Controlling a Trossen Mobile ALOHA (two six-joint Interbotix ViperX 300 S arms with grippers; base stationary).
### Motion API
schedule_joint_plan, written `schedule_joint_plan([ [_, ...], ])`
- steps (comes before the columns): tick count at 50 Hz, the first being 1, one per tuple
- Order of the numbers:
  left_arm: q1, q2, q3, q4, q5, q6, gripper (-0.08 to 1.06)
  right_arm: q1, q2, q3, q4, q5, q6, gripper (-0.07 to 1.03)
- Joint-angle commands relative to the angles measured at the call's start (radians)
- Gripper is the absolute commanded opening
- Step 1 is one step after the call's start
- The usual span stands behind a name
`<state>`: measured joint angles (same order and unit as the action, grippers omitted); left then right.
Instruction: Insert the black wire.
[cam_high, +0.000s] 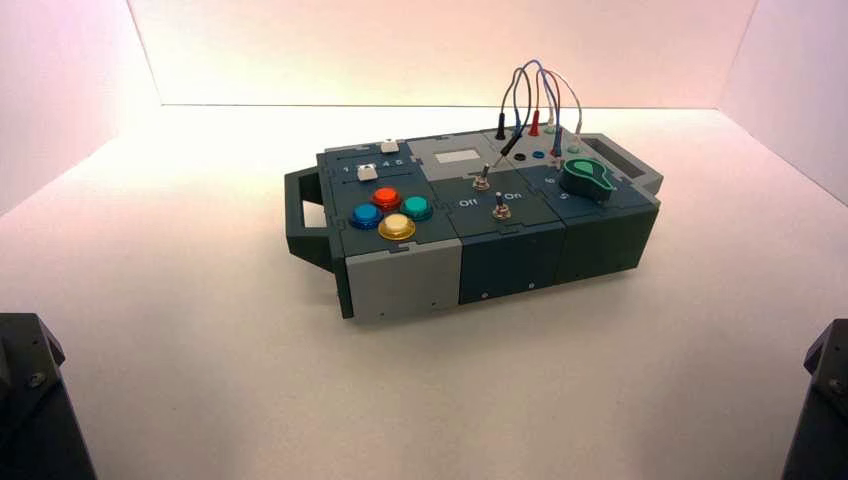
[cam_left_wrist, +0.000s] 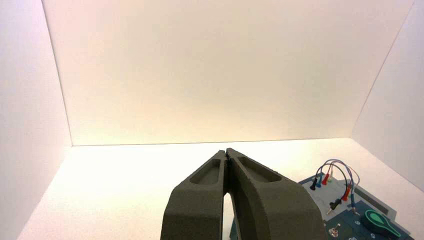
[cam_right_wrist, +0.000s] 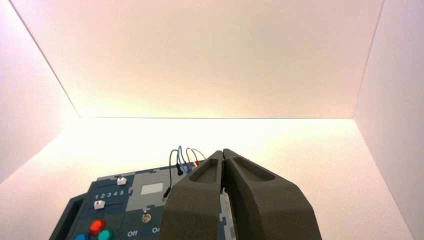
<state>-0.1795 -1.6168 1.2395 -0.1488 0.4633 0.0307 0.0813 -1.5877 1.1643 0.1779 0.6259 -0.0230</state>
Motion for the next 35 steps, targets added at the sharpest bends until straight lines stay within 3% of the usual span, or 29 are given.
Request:
schedule_joint_plan([
  [1, -0.005, 0.023, -0.026, -0.002, -0.005, 0.002, -0.03, 0.003, 0.021, -0.012, 0.002, -0.006, 0.002, -0.03],
  [20, -0.005, 0.031, -0.026, 0.0, -0.005, 0.002, -0.03, 0.015, 0.032, -0.017, 0.006, -0.002, 0.002, -0.03],
  [28, -0.006, 0.064, -0.028, 0.0, -0.005, 0.003, -0.03, 0.064, 0.11, -0.031, 0.021, 0.014, 0.002, -0.03],
  [35, -0.005, 0.081, -0.031, -0.002, -0.003, 0.003, -0.03, 0.144, 0.232, -0.055, 0.04, 0.043, 0.002, -0.02],
])
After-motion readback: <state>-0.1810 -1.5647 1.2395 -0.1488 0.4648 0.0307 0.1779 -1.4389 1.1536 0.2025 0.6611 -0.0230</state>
